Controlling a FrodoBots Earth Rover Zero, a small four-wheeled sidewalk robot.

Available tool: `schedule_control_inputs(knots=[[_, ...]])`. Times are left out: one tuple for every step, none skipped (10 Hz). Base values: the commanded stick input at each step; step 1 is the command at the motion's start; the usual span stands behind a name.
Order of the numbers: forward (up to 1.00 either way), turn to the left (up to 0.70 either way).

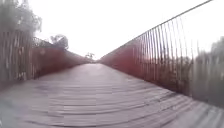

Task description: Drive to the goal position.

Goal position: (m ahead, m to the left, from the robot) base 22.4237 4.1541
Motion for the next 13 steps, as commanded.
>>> schedule_control_inputs(knots=[[0.7, 0.0], [0.7, 0.0], [0.7, 0.0], [0.7, 0.0], [0.7, 0.0], [0.7, 0.0], [0.7, 0.0], [0.7, 0.0], [0.7, 0.0], [0.7, 0.0], [0.7, 0.0], [0.7, 0.0], [0.7, 0.0]])
